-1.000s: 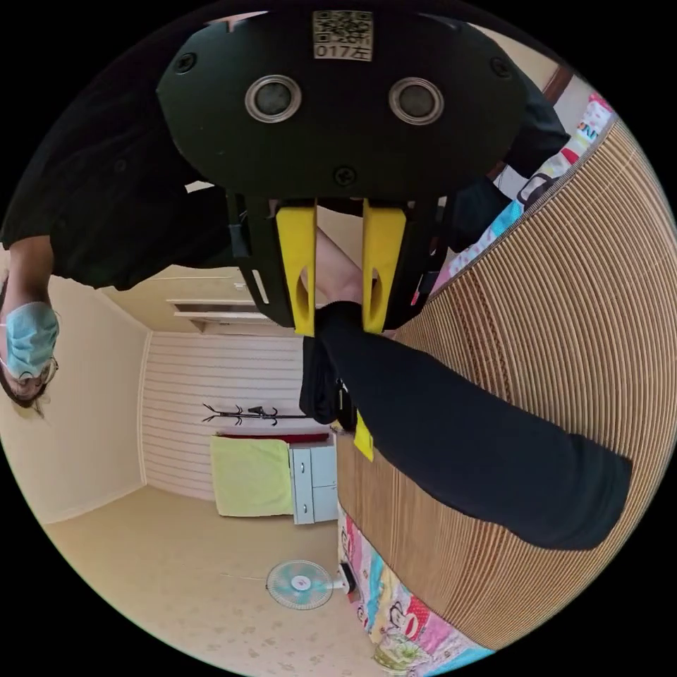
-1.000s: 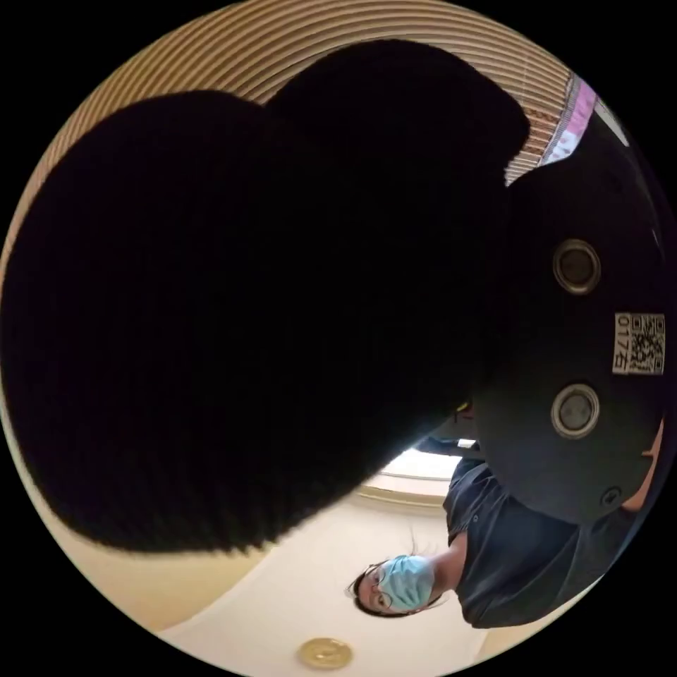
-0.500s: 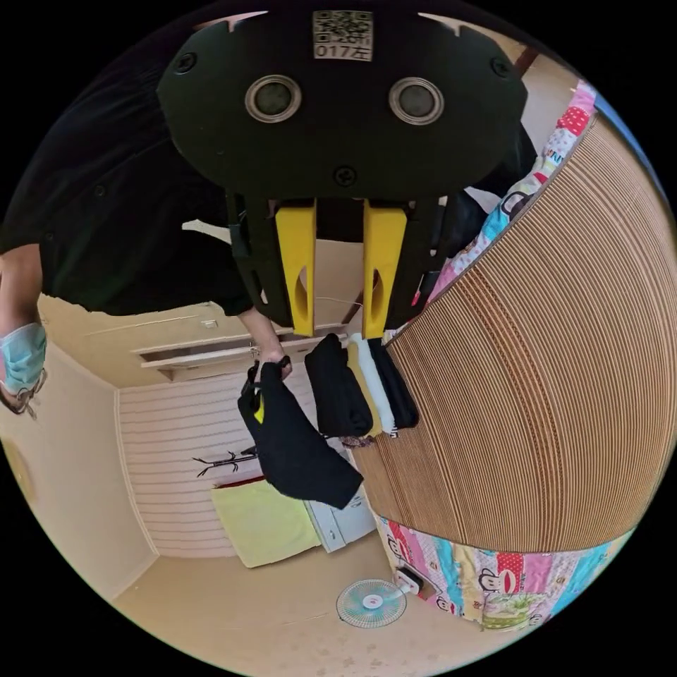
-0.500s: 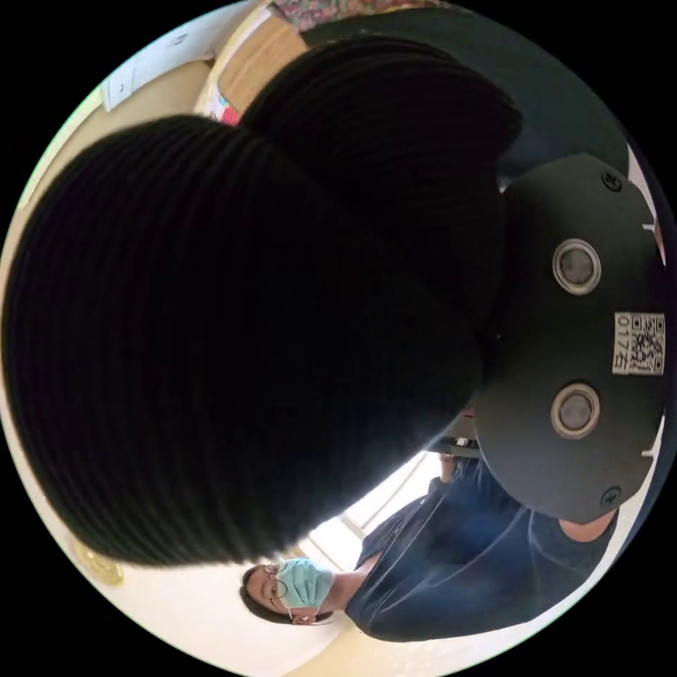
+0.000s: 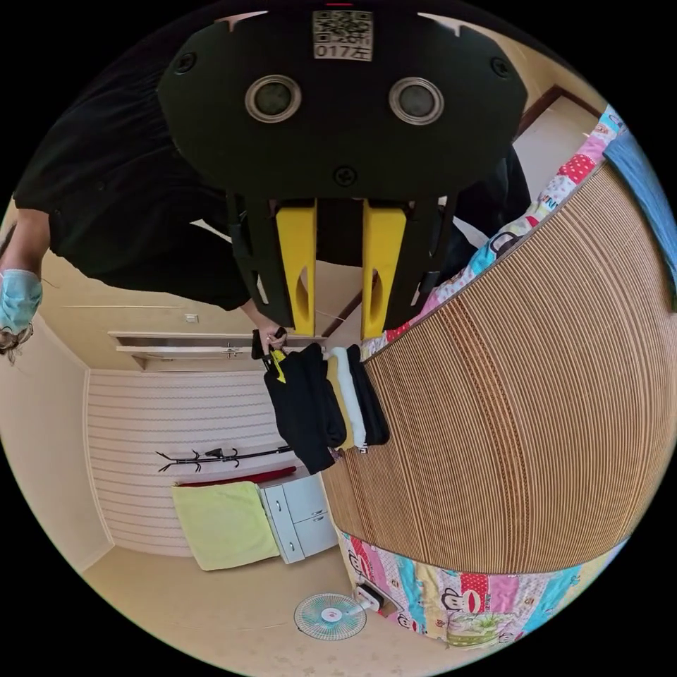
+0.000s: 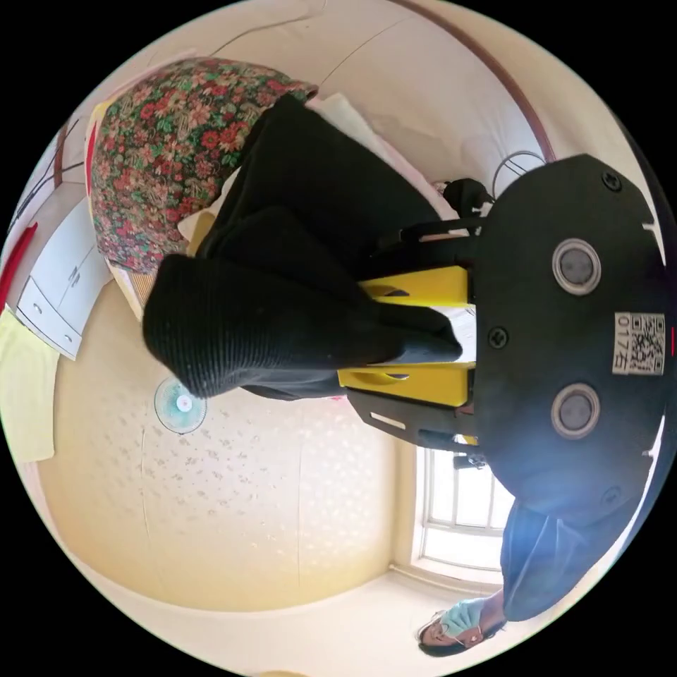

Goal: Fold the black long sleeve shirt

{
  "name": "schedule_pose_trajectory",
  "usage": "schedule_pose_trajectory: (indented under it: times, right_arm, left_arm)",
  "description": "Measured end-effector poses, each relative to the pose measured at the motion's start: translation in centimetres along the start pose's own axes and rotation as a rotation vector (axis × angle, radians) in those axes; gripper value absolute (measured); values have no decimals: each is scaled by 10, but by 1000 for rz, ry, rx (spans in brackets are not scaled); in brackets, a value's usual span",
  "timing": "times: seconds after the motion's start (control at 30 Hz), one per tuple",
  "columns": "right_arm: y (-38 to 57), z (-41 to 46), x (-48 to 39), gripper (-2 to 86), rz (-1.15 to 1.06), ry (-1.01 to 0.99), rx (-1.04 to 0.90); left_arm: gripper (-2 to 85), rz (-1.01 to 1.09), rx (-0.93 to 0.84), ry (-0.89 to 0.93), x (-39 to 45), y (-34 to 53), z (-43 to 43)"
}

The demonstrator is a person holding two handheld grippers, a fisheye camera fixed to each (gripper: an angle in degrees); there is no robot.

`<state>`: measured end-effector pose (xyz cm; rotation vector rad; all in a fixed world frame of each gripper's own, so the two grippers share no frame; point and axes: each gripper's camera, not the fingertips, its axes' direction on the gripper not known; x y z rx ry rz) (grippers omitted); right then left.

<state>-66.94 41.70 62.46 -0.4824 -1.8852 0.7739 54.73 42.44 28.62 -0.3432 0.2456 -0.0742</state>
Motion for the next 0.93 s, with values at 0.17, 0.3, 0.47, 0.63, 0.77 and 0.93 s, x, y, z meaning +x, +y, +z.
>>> schedule_pose_trajectory:
  times: [0.17,0.3,0.47,0.63,0.77,0.93]
  right_arm:
    - [85,-31,-5,40,-38,108,168]
    - [148,-31,5,11,-9,33,291]
    - [206,27,18,3,110,-187,276]
    - [216,105,-24,1,33,-260,123]
    - [217,156,-90,1,-125,-275,-41]
    - [232,171,-168,1,-297,-202,-152]
  left_arm:
    - [90,-64,148,-165,8,37,-40]
    - [66,-161,328,-251,-2,89,-88]
    - [51,-259,549,-377,-13,162,-149]
    - [51,-311,788,-609,-29,242,-235]
    - [62,-444,931,-838,-73,313,-336]
    - [84,-682,925,-939,-156,387,-440]
